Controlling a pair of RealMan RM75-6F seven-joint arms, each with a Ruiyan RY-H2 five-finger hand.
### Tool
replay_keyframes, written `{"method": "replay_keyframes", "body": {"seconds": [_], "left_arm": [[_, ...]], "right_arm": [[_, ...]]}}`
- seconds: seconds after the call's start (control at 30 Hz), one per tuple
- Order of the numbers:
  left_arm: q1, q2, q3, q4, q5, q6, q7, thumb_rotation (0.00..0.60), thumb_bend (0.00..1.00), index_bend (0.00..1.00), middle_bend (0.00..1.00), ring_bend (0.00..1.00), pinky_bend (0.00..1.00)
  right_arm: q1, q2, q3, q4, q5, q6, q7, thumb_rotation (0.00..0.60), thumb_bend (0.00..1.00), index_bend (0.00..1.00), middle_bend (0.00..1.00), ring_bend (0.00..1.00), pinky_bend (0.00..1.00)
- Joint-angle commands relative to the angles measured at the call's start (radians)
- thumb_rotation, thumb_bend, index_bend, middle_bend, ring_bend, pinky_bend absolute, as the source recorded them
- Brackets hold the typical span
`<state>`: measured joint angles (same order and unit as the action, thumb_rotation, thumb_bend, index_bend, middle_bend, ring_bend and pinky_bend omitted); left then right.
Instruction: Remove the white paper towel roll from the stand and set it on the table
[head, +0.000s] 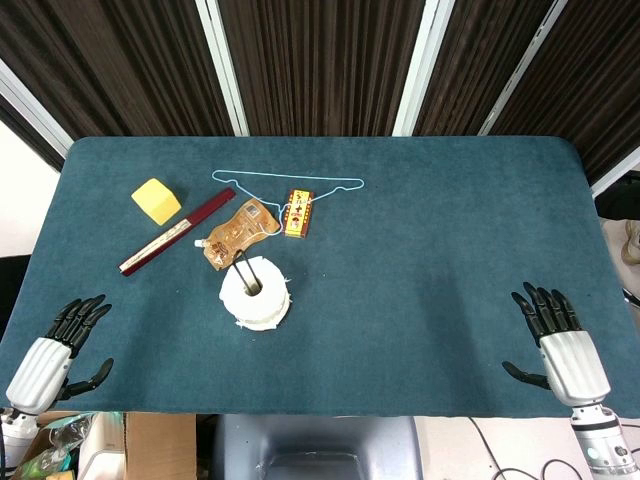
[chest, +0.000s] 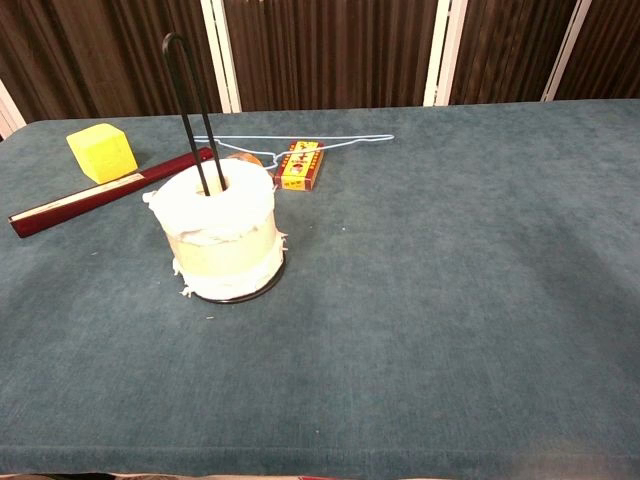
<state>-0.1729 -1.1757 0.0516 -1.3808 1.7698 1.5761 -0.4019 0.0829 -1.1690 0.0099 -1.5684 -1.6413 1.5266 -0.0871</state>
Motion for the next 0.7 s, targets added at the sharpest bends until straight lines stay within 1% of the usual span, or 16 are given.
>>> {"method": "replay_keyframes", "body": {"seconds": [0.03, 0.13, 0.2, 0.27, 0.37, 0.5, 0.57, 0.6, 0.7], "left_arm": [[-0.005, -0.005, 0.006, 0.001, 0.009, 0.002, -0.014, 0.6, 0.4, 0.0, 0.0, 0.0, 0.01], [-0.02, -0.04, 0.003, 0.007, 0.037, 0.031, -0.089, 0.6, 0.4, 0.0, 0.0, 0.0, 0.01], [-0.031, -0.103, -0.001, 0.028, 0.05, 0.057, -0.186, 0.6, 0.39, 0.0, 0.0, 0.0, 0.02], [-0.045, -0.158, -0.006, 0.051, 0.054, 0.058, -0.235, 0.6, 0.38, 0.0, 0.0, 0.0, 0.02], [-0.084, -0.232, -0.01, 0.06, 0.044, 0.004, -0.281, 0.6, 0.36, 0.0, 0.0, 0.0, 0.02], [-0.155, -0.284, -0.028, -0.004, -0.035, -0.144, -0.383, 0.6, 0.34, 0.0, 0.0, 0.0, 0.03], [-0.179, -0.301, -0.048, -0.028, -0.077, -0.196, -0.385, 0.6, 0.33, 0.0, 0.0, 0.0, 0.02], [-0.191, -0.319, -0.068, -0.032, -0.104, -0.217, -0.358, 0.6, 0.33, 0.0, 0.0, 0.0, 0.01], [-0.213, -0.379, -0.105, -0.012, -0.146, -0.247, -0.248, 0.6, 0.33, 0.0, 0.0, 0.0, 0.0]], "right_arm": [[0.001, 0.001, -0.001, -0.001, 0.0, -0.002, 0.001, 0.6, 0.06, 0.0, 0.0, 0.0, 0.0], [0.002, 0.002, -0.004, 0.0, -0.004, -0.006, -0.003, 0.6, 0.06, 0.0, 0.0, 0.0, 0.0], [0.0, 0.008, -0.007, -0.007, -0.006, -0.006, 0.009, 0.6, 0.06, 0.0, 0.0, 0.0, 0.0], [-0.002, 0.011, -0.007, -0.007, -0.01, 0.002, 0.014, 0.6, 0.06, 0.0, 0.0, 0.0, 0.0], [-0.002, 0.017, -0.01, -0.012, -0.013, -0.001, 0.028, 0.6, 0.06, 0.0, 0.0, 0.0, 0.0], [0.008, 0.033, -0.023, -0.025, -0.022, -0.027, 0.044, 0.6, 0.06, 0.0, 0.0, 0.0, 0.0], [0.011, 0.039, -0.03, -0.026, -0.028, -0.035, 0.052, 0.6, 0.06, 0.0, 0.0, 0.0, 0.0], [0.013, 0.044, -0.034, -0.028, -0.032, -0.04, 0.059, 0.6, 0.06, 0.0, 0.0, 0.0, 0.0], [0.018, 0.054, -0.039, -0.03, -0.036, -0.05, 0.078, 0.6, 0.06, 0.0, 0.0, 0.0, 0.0]]}}
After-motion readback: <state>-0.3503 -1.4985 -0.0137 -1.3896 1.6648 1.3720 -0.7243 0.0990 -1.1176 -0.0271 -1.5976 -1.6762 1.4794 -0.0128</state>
